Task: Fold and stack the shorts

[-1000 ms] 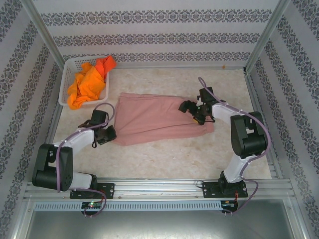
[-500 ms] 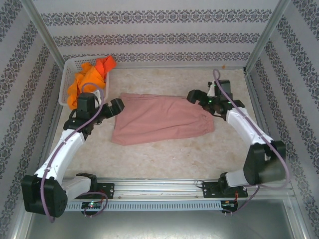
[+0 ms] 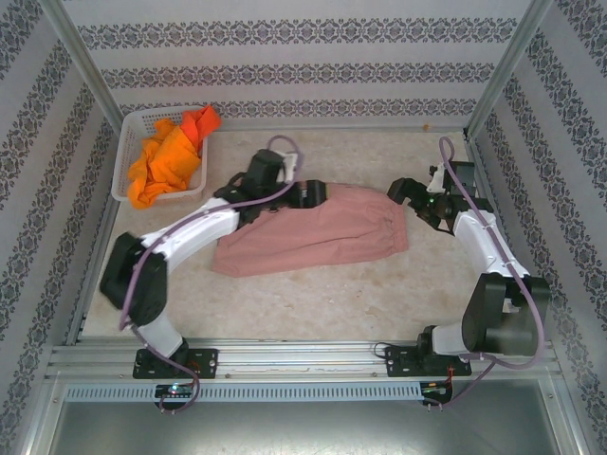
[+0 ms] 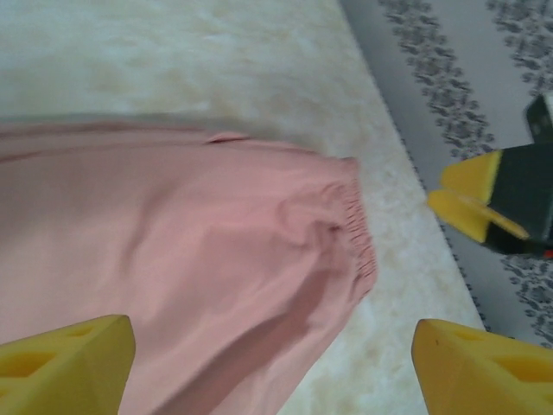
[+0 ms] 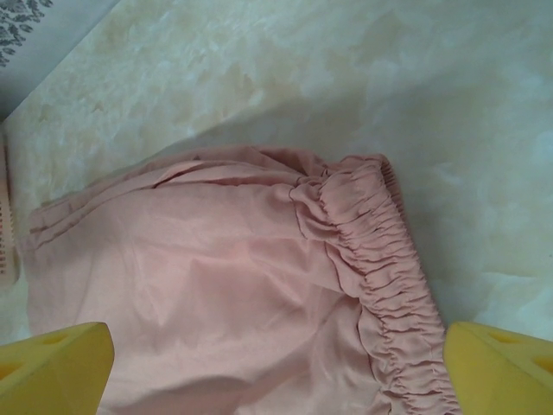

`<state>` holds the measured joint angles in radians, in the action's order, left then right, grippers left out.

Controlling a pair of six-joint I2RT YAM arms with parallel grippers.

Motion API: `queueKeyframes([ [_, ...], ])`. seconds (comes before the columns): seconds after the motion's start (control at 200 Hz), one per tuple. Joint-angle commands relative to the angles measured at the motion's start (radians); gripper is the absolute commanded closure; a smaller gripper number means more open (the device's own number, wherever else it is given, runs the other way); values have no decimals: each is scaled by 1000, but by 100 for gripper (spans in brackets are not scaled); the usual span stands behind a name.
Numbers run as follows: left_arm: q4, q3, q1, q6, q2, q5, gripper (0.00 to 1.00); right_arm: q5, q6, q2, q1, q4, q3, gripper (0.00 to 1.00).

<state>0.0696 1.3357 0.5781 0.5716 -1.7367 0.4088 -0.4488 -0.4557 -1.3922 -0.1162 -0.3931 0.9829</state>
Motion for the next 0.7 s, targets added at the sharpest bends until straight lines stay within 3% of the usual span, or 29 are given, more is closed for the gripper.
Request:
queueKeyframes([
  [0.0,-92,161,62,41,-158,70,29,-38,18,4,-14,0,-27,2],
  [0.11,-137,328,97,101,-334,136,52,-20,29,26,-23,-11,-32,2],
  [0.26,-165,511,137,174,-517,170,74,-3,45,40,-47,-39,-33,2],
  [0.47,-9,734,178,176,-714,168,86,-15,70,35,-98,-76,-31,6],
  [0.694,53,622,180,152,-722,122,88,-63,101,6,-108,-99,-35,13],
])
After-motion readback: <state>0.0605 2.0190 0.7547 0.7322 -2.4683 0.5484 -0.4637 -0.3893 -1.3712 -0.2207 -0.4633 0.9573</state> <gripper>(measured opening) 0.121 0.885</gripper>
